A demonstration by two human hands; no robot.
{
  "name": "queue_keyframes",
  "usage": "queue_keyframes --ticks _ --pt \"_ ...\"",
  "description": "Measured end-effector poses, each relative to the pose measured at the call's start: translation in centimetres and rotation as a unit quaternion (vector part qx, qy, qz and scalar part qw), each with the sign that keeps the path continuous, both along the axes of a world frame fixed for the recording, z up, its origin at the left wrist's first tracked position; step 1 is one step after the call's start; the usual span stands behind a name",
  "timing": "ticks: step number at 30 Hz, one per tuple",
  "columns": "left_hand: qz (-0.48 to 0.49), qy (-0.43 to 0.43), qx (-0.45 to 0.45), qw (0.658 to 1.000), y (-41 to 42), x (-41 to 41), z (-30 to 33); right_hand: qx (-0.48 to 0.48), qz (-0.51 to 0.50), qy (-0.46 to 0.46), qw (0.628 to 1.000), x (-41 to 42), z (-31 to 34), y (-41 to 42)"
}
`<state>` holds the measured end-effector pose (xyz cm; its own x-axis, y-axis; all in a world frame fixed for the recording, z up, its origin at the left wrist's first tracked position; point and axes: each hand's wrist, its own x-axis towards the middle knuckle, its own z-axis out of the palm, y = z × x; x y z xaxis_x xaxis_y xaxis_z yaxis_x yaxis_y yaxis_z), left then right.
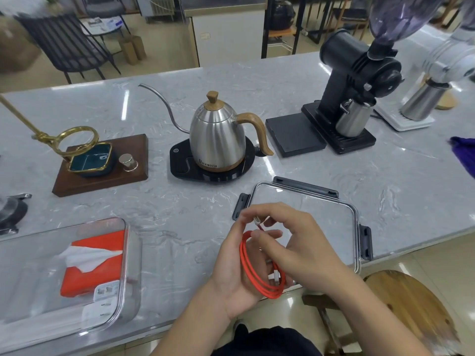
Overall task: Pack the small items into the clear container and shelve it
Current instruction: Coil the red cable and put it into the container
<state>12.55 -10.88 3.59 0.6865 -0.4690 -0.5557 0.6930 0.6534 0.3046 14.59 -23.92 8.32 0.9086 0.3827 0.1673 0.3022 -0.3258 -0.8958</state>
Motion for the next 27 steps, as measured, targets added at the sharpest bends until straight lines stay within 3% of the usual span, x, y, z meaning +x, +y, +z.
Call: queue_keyframes --ticks 5,11,16,27 --pt "0.070 0.022 0.029 0.997 -0.2 0.0 0.4 0.012 0.042 -0.019 0.999 -0.7 0.1 0.6" --pt "0.068 0.048 0.000 0.997 0.1 -0.4 1.9 -0.028 0.088 0.015 0.996 -1.4 -0.2 0.8" --pt "0.074 0.048 0.032 0.996 0.5 -0.2 1.3 -0.038 0.091 0.015 0.995 -1.7 -0.7 1.1" --pt "0.126 0.012 0.011 0.992 1.2 0.2 1.1 -0.057 0.100 -0.063 0.991 -2.1 -0.7 1.6"
